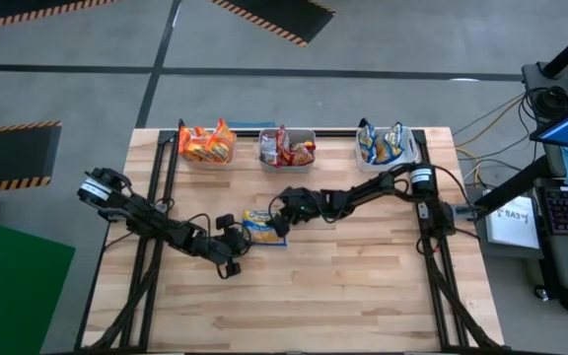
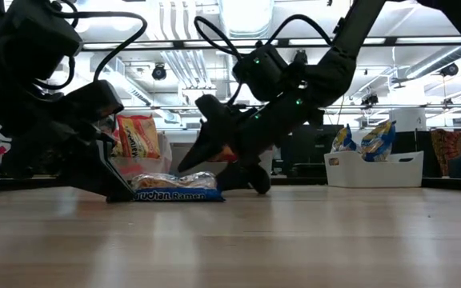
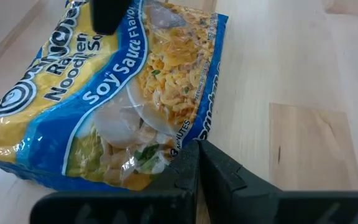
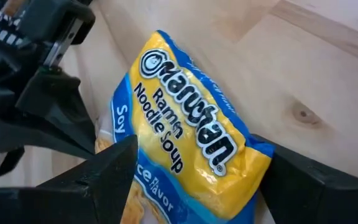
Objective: Sort Maruchan noodles
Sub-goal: Put the blue noodle pack into the white bin
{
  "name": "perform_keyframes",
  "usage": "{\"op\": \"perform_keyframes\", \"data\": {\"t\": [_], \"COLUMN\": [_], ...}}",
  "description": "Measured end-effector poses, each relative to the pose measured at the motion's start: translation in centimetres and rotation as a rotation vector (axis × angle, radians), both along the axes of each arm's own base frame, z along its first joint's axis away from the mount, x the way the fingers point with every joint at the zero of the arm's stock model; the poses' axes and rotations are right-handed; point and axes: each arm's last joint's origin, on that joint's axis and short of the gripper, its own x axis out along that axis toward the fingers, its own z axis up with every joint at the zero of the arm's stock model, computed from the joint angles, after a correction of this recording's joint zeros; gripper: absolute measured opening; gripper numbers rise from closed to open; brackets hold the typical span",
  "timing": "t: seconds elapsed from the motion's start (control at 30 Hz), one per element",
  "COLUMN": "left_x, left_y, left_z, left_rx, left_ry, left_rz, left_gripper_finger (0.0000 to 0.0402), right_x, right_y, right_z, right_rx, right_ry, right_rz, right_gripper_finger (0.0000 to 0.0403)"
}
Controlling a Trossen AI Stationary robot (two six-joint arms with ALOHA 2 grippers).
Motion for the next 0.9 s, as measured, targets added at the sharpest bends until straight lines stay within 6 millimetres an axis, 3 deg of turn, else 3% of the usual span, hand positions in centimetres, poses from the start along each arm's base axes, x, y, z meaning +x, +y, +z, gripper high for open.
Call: {"op": "perform_keyframes", "data": {"t": [0.37,0.73,0.9], "left_x": [0.0,0.2,0.1], "left_y": [0.0,0.0,0.0], "left_z": [0.0,0.2,0.7], "left_rx": [0.012,0.005,0.009], "left_ry": [-0.006,-0.032,-0.041], "left_rz": [-0.002,0.002,-0.010], "left_gripper_finger": [0.0000,0.0000,0.0000], "right_x": [0.3,0.4,0.3], "right_y": [0.2,0.3,0.3], "right_z": [0.2,0.7,1.6], "right_rx": [-0.036,-0.055,-0.088], "right_ry": [-0.023,-0.038,-0.055], "right_rz": [0.037,0.066,0.096], "right_gripper_finger": [0.0198,0.0044,0.0026]}}
